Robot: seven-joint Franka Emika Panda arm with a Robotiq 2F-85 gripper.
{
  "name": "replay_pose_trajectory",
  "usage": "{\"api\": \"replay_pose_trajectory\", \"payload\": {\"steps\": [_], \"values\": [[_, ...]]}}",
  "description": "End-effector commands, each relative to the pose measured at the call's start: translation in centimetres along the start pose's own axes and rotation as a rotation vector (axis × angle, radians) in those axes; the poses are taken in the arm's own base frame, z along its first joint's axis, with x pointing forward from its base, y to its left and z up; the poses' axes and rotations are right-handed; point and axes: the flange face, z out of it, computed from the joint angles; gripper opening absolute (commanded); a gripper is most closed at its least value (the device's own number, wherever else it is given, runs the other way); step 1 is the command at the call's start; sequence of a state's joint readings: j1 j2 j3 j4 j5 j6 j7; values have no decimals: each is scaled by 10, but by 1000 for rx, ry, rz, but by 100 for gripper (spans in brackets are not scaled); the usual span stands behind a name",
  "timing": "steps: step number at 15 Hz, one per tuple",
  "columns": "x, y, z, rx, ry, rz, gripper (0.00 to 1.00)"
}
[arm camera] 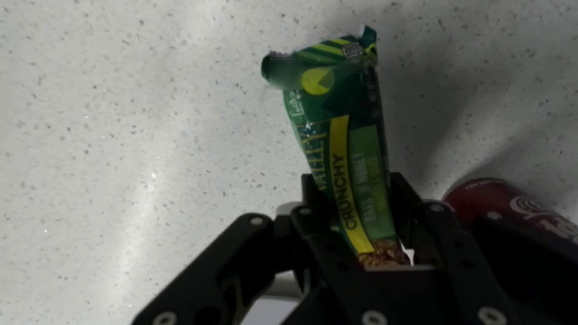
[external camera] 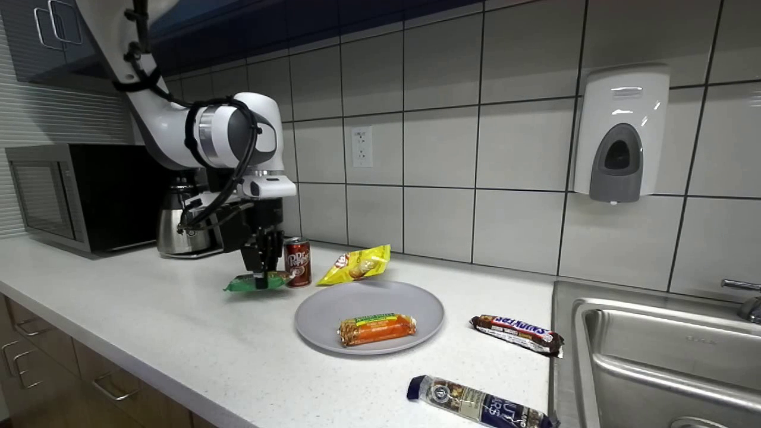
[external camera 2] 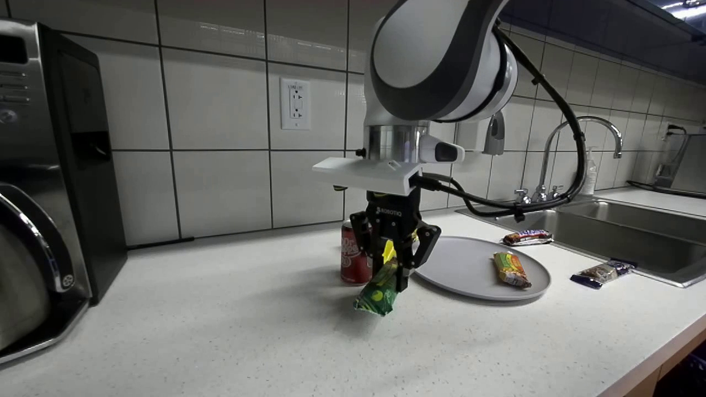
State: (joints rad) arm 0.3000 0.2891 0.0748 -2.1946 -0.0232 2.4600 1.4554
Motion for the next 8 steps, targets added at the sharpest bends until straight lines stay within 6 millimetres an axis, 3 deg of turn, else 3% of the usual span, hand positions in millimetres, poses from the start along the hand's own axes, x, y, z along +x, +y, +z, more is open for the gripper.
{"api": "replay_pose_trajectory", "payload": {"steps": [1,8], "values": [[8,15,-17,21,21,40,16],[27,32,-27,27,32,95,16]]}}
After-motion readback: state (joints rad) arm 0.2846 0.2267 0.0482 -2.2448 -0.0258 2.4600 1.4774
